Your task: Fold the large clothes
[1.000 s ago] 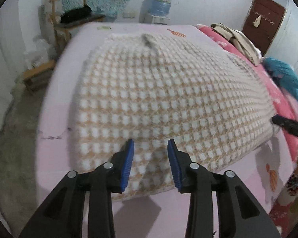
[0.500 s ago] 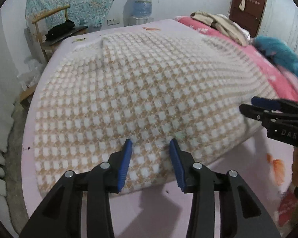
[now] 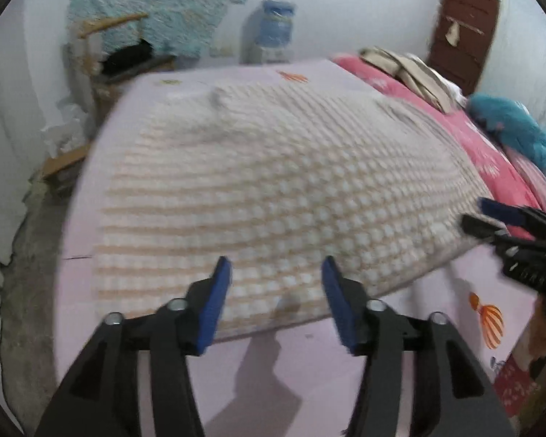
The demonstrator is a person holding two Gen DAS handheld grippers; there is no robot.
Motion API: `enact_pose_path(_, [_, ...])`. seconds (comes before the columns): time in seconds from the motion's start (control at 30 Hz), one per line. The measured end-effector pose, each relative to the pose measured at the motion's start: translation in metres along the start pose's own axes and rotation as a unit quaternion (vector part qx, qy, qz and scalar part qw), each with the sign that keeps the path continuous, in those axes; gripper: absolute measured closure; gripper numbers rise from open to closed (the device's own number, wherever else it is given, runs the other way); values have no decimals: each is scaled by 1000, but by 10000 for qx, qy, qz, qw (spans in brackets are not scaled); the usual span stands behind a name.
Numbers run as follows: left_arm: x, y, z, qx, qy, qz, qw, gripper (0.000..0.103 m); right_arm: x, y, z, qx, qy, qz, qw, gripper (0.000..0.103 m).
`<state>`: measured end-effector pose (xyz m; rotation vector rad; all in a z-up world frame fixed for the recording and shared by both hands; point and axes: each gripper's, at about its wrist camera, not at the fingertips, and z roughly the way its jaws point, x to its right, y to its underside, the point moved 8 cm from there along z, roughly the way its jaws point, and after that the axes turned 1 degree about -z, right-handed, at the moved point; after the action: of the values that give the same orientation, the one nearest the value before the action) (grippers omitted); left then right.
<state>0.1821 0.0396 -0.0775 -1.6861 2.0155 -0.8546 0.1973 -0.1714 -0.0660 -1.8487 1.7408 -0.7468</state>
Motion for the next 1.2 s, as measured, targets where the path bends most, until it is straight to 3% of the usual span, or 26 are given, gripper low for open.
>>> enact_pose_path(0.1, [-26, 8, 11, -230, -320, -386, 9985, 43, 50, 15, 8, -228, 306, 668, 9970, 46])
enact_pose_path(0.13, [-32, 13, 17, -346, -270, -577, 9974, 43, 64, 28, 22, -485, 214, 941, 9941, 46])
enact_pose_path(0.2, [-35, 9, 16, -287, -221, -637, 9973, 43, 67, 37, 19, -463, 56, 983, 9941, 46])
enact_pose_path(0.27, [-27, 5, 6, -200, -199, -576, 9979, 35, 61, 37, 10, -526, 71, 861, 9949, 42])
enact_pose_path(0.4, [-12, -4, -27, 261, -70, -329, 9991, 25, 37, 47, -30, -198, -137, 606, 9979, 33])
enact_pose_path(0.57, [5, -2, -69, 738, -15, -200, 9971, 5, 18, 45, -68, 175, -319, 402, 9985, 19])
enact_pose_path(0.73, [17, -4, -105, 1182, -182, -222, 9926, 5, 10, 43, -86, 299, -304, 260, 9988, 13])
enact_pose_path(0.9, [24, -5, -117, 1309, -531, -343, 9894, 5, 10, 40, -105, 532, -176, 317, 9979, 8])
enact_pose_path(1.03, [22, -1, -114, 1150, -1240, -380, 9849, 5, 5, 39, -111, 523, 4, 351, 9980, 8])
enact_pose_path(1.2, [26, 5, -98, 636, -1454, -361, 9867, 5, 0, 35, -109, 465, 44, 335, 9983, 8])
